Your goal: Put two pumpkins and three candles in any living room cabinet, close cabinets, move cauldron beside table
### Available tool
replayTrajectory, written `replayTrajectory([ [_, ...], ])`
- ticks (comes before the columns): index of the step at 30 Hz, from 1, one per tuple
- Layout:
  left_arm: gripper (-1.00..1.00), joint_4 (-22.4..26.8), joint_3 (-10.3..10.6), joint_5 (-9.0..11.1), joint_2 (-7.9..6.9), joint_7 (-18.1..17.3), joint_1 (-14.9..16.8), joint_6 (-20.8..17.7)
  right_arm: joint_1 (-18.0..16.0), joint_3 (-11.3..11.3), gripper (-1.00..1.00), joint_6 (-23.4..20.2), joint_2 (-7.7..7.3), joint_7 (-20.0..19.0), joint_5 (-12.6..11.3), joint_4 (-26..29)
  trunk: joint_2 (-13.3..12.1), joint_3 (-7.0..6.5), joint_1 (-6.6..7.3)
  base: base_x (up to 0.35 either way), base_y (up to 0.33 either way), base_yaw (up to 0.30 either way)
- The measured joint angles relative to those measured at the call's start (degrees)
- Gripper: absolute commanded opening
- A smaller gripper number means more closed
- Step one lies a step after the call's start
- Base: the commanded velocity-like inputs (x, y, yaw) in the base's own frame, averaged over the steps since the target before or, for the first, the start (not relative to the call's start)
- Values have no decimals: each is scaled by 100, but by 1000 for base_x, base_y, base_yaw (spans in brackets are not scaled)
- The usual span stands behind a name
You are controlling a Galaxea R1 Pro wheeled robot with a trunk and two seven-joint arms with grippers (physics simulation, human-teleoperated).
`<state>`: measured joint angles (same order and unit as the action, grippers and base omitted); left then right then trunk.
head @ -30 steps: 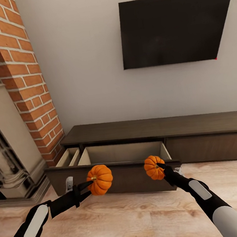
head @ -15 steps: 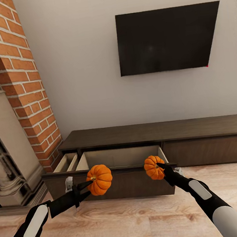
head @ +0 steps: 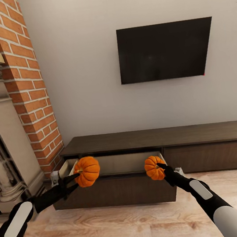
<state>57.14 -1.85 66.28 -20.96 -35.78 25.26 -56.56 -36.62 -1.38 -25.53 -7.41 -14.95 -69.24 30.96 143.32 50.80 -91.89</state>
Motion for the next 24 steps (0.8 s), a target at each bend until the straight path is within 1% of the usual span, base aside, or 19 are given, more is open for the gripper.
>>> replayTrajectory([
  [2,-100,-4,-1,114,8,16,13,12,0,-1,-100,-7,-13,-3,-1,0,-3,-44,5,0,0,0],
  [4,-100,-57,-3,120,24,43,17,37,0,-8,-100,-70,-21,-11,-6,0,-5,-89,10,0,0,0],
  [5,-100,-163,-2,93,32,60,18,58,1,-15,-100,-204,-20,-16,-7,0,-7,-111,13,0,0,0],
  [6,-100,-259,5,8,42,68,21,84,2,-14,-100,-358,-18,-17,0,0,-8,-132,15,0,0,0],
  [7,-100,-310,9,-24,47,71,24,94,1,-8,-100,-457,-19,-17,6,1,-10,-155,18,0,0,0],
  [9,-100,-392,5,68,47,84,27,82,0,-3,-100,-529,-23,-22,2,6,-55,-195,44,0,0,0],
  [10,-100,-502,1,54,50,116,28,123,1,-17,-100,-550,-25,-24,5,7,-96,-213,66,0,0,0],
  [11,-100,-738,-6,39,51,220,33,273,1,-62,-100,-572,-24,-26,-1,40,-136,-231,88,0,0,0],
  [12,-100,-815,8,-123,55,282,31,385,0,-92,-100,-581,-25,-26,-3,78,-137,-231,88,0,0,0],
  [13,-100,-848,5,-65,59,335,33,416,1,-124,-100,-586,-23,-22,11,117,-137,-231,89,0,0,0],
  [14,-100,-867,-1,47,61,409,36,429,1,-151,-100,-590,-23,-19,4,158,-137,-232,89,0,0,0],
  [16,-100,-835,6,-5,67,494,35,482,1,-179,-100,-590,-24,-19,19,190,-137,-231,89,0,0,0],
  [18,-100,-801,-2,68,66,513,37,477,1,-182,-100,-593,-26,-23,17,198,-137,-231,89,0,0,0],
  [20,-100,-798,-6,54,61,520,36,499,1,-182,-100,-591,-26,-28,20,200,-137,-231,89,0,0,0],
  [21,-100,-791,-9,66,55,512,36,501,1,-181,-100,-592,-26,-30,17,201,-176,-249,110,0,0,0],
  [22,-100,-768,-13,125,54,508,37,485,0,-181,-100,-594,-24,-31,4,202,-216,-267,132,0,0,0],
  [24,-100,-704,-10,133,57,506,37,483,1,-181,-100,-592,-24,-31,11,202,-296,-303,176,0,0,0],
])
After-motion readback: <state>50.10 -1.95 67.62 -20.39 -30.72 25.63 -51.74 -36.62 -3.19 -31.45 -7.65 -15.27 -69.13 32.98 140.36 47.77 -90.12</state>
